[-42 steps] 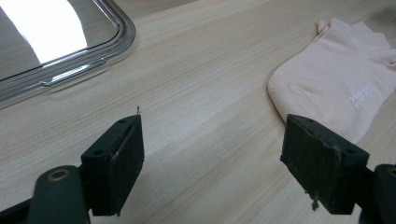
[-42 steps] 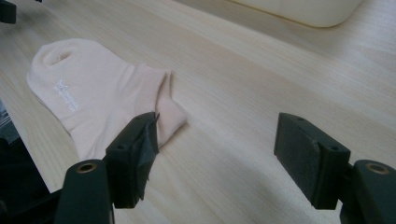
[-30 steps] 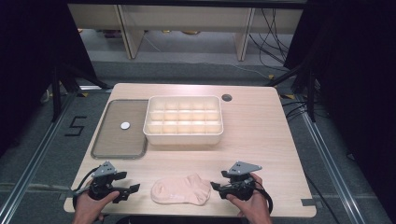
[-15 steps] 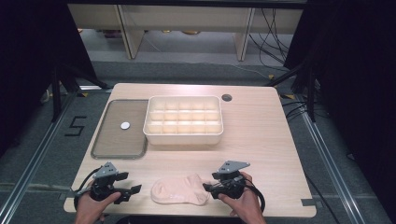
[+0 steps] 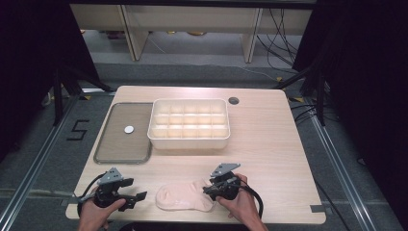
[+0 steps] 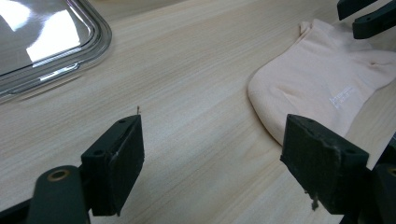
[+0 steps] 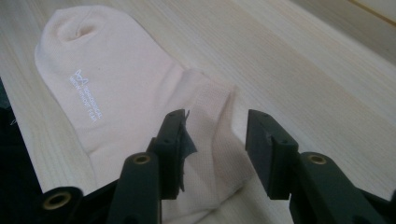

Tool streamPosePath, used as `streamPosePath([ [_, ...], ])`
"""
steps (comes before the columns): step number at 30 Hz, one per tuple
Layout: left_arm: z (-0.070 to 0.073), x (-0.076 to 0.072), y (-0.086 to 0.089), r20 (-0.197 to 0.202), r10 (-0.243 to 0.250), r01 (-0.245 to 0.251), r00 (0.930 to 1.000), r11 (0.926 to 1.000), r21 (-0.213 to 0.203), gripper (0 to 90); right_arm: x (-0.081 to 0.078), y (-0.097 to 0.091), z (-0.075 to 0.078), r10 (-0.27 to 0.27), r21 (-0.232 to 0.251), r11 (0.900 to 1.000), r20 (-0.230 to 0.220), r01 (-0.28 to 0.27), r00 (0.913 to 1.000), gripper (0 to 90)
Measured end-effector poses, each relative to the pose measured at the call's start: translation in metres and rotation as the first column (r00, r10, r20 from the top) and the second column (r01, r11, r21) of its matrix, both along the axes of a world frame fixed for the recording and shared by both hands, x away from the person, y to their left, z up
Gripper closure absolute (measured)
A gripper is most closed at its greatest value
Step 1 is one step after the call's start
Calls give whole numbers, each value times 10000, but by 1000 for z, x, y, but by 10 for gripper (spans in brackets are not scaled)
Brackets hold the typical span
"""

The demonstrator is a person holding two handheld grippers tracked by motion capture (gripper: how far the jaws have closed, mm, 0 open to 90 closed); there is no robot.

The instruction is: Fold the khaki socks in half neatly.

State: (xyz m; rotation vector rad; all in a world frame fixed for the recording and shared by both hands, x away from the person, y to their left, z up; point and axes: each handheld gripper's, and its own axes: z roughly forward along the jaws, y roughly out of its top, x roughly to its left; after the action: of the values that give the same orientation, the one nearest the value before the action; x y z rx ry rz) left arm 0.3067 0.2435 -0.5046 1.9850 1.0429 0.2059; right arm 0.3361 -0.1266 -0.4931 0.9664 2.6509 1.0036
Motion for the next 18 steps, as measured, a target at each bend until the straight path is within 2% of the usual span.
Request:
streamPosePath([
  [3,0,0,-1,-8,-37,37,10000,10000,-18,207,2,3,-3,73,51,10000,70,-73,9999,626],
  [5,0,0,-1,-57,-146,146,9999,9999,-44,213,3,5,-4,246,-224,9994,-90,-248,9997,648],
  [8,0,-1,-2,-118,-190,187,9997,9996,-198,214,3,7,-5,202,-227,9995,-259,-208,9995,653],
  [10,0,-2,-4,-150,-214,211,9997,9996,-210,213,5,7,-6,209,-258,9994,-156,-213,9997,663],
  [11,1,-2,-5,-99,-225,223,9997,9996,-183,213,5,8,-6,161,-259,9995,-334,-170,9993,676],
  [12,1,-2,-7,-157,-229,227,9996,9996,-156,213,7,9,-8,350,-241,9991,-240,-356,9991,691],
  [14,-1,-2,-8,-69,-280,278,9996,9993,-256,213,6,9,-8,170,-318,9993,-213,-177,9996,707],
  [15,0,-2,-8,-167,-341,338,9993,9993,-138,213,7,6,-7,296,-105,9995,-366,-300,9989,744],
  [16,0,-2,-9,-169,-296,293,9994,9994,-161,214,6,7,-7,-104,-88,9999,-479,100,9988,762],
  [17,0,-2,-10,-53,-312,311,9995,9994,-175,213,5,6,-4,-290,-146,9995,-861,278,9959,777],
  [18,0,-2,-10,-64,-376,375,9993,9992,-99,213,10,3,-8,321,-25,9995,-200,-322,9993,803],
])
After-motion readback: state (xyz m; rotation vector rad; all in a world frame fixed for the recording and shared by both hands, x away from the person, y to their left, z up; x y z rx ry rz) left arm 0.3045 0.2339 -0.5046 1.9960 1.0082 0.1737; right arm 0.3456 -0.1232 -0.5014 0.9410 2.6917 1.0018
